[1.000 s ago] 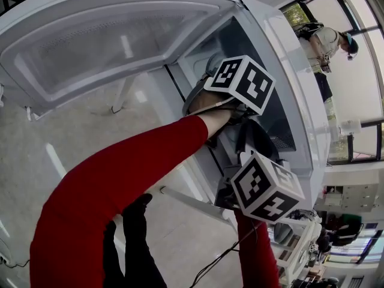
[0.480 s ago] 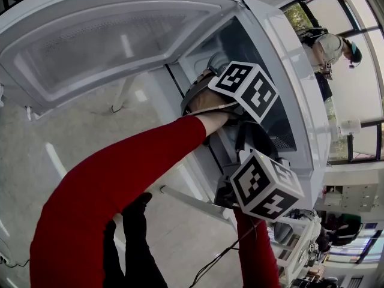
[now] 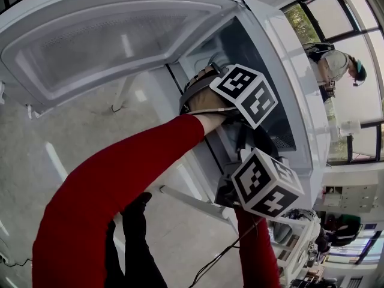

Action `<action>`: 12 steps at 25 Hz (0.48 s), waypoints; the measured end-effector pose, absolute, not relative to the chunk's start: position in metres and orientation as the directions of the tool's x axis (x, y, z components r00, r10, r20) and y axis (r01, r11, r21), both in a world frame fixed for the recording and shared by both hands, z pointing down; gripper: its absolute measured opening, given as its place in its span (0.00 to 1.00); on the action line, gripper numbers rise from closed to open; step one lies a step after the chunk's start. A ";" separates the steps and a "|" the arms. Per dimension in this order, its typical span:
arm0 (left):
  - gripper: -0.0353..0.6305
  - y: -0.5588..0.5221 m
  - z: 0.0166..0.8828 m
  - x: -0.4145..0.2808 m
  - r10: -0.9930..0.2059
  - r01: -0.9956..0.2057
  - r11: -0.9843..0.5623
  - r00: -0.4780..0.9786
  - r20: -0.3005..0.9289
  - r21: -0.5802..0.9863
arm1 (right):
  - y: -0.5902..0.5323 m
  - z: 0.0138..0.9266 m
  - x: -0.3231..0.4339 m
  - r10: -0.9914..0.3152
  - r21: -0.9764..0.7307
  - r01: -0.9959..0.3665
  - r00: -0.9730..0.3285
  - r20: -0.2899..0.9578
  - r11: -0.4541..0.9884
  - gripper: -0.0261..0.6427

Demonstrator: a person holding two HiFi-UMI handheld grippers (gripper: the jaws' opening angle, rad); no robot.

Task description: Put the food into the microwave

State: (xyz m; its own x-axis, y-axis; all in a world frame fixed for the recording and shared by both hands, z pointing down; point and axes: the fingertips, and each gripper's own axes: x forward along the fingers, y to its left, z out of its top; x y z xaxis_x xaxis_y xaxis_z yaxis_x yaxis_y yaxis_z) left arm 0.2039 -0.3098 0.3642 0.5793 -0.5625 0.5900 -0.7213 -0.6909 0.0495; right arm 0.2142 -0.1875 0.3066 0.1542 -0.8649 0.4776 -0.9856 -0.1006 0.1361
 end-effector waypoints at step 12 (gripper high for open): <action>0.12 -0.315 0.331 0.185 -0.564 -0.680 -0.703 0.712 0.418 0.208 | -0.189 0.307 0.211 -0.874 0.117 -0.989 0.136 0.467 -0.091 0.06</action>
State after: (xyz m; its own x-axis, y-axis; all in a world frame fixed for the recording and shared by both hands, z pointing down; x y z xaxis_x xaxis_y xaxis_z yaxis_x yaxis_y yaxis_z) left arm 0.1847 -0.3152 0.3307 0.7117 -0.5645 0.4181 -0.6800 -0.7030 0.2084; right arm 0.2106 -0.1888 0.3074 0.1360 -0.8740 0.4665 -0.9889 -0.0913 0.1174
